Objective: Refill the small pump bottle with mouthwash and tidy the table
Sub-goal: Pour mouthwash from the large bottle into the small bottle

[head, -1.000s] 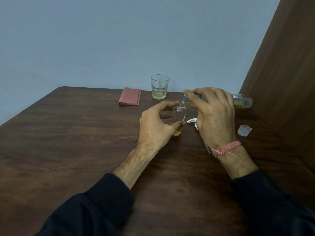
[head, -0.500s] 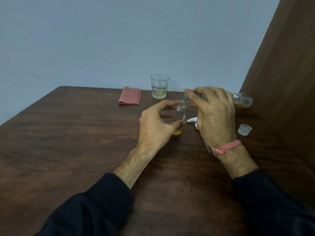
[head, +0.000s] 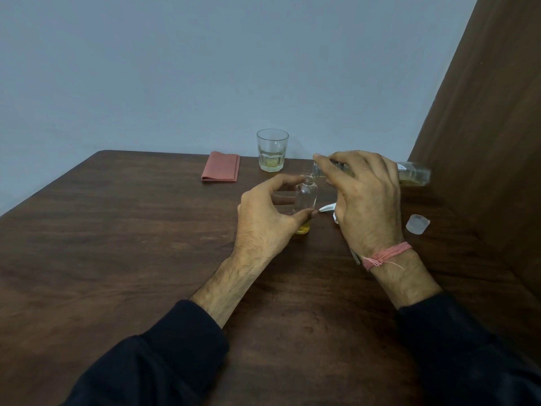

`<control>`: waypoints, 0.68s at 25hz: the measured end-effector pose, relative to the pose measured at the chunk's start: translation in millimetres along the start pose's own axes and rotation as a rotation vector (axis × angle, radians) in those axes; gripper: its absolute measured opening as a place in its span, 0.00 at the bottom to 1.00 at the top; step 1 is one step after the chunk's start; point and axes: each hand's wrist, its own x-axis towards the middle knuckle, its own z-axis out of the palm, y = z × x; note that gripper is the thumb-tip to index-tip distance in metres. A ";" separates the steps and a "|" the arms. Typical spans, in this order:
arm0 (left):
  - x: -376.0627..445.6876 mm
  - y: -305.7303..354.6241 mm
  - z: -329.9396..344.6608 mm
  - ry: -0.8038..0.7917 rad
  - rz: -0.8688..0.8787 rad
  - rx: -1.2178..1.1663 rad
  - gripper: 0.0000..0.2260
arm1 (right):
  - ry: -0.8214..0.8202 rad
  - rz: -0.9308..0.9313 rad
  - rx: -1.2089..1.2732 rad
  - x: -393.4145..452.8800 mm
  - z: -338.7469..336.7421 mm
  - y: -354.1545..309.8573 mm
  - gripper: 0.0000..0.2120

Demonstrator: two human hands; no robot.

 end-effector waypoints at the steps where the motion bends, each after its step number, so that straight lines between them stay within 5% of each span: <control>1: 0.0 0.2 -0.1 0.000 0.002 0.003 0.28 | -0.003 0.000 0.001 0.0 0.0 0.0 0.34; 17: -0.3 1.4 -0.8 -0.007 -0.016 0.001 0.29 | 0.001 0.004 -0.010 -0.8 1.5 0.6 0.32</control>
